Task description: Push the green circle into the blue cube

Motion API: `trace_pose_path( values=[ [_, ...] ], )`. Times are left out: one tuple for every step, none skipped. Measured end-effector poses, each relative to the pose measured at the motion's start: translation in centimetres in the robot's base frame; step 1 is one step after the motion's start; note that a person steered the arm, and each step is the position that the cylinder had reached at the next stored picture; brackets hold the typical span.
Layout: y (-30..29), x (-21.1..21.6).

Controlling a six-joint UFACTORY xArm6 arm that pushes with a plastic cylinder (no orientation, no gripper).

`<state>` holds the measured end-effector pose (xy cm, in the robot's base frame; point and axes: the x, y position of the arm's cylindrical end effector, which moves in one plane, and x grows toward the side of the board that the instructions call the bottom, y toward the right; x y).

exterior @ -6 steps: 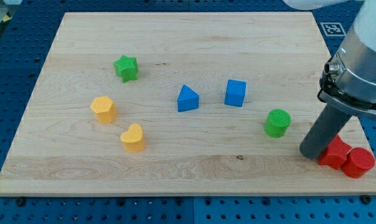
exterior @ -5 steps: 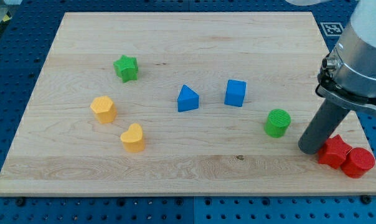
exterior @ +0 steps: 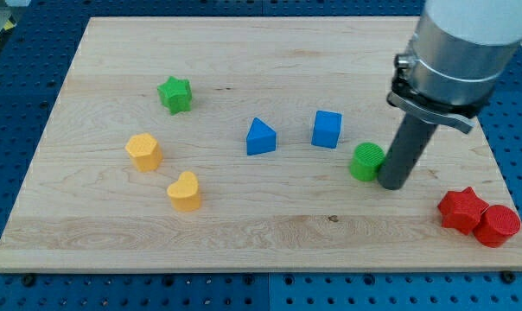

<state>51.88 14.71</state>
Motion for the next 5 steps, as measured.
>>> trace_pose_path(
  values=[
    [-1.2, -1.3],
    [-1.5, -1.8],
    [-3.3, -1.5],
    [-5.7, 0.0],
    [-8.0, 1.2]
  ],
)
